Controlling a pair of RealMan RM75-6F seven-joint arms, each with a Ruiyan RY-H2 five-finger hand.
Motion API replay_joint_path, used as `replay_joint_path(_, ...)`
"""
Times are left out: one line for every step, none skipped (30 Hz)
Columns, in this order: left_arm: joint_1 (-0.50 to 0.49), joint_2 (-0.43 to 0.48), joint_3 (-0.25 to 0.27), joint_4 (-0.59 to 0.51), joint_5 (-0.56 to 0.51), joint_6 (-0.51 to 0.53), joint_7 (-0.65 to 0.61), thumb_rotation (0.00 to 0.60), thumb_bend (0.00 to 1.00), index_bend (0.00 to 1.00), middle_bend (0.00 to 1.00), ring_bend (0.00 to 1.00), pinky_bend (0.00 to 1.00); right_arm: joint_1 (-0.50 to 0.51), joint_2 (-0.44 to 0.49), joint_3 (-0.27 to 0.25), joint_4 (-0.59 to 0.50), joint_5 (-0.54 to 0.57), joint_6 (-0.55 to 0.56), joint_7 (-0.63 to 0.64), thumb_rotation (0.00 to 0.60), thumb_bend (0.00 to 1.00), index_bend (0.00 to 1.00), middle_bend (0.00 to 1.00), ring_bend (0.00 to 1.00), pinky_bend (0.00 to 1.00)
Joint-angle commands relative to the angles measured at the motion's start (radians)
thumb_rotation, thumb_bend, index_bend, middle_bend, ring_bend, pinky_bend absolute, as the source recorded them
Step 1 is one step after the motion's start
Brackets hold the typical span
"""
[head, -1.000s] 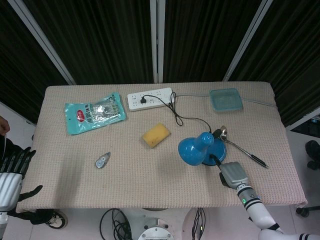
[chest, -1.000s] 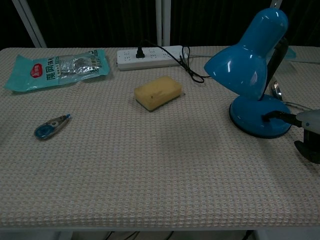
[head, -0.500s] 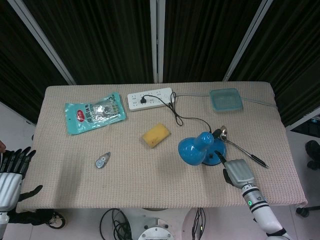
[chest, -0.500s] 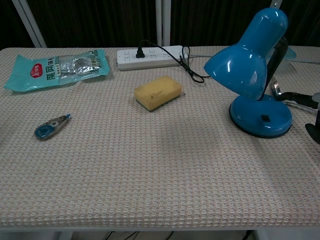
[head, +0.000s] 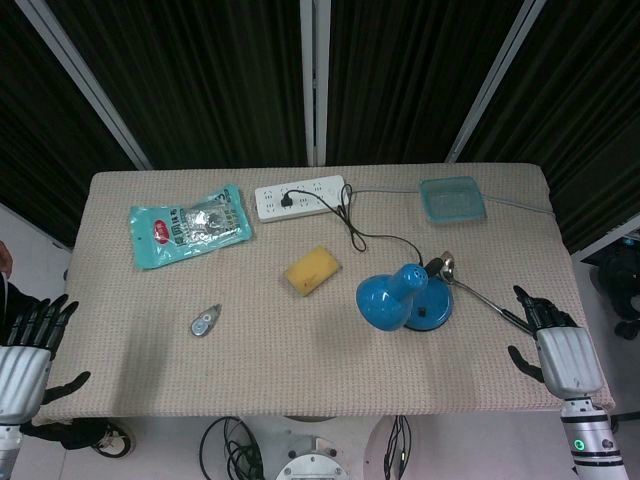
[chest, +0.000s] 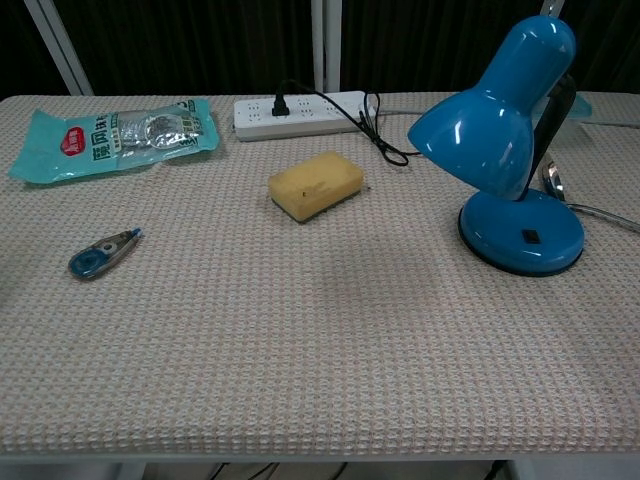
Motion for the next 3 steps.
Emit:
replay_joint_path(0.000,0.000,-0.002,-0.003,0.000,0.002,0.008,0.600,0.06,0.02,0.00,0.00,0.00,-0.031,0.035,-0.001,0.024,-0.023,0.012,0.036,0.600,0.00,0.00,0.00,0.00,0.01)
replay_joint_path(0.002,-0.001,-0.004,-0.002,-0.001,0.006,0.010,0.600,0.06,0.02,0.00,0.00,0.00,-0.035,0.028,0.003,0.032,-0.022,0.014,0.027,0.600,0.00,0.00,0.00,0.00,0.00)
replay_joint_path(0.003,-0.002,-0.005,0.000,-0.001,0.009,0.012,0.600,0.06,0.02,0.00,0.00,0.00,-0.037,0.023,0.006,0.034,-0.021,0.013,0.024,0.600,0.00,0.00,0.00,0.00,0.00)
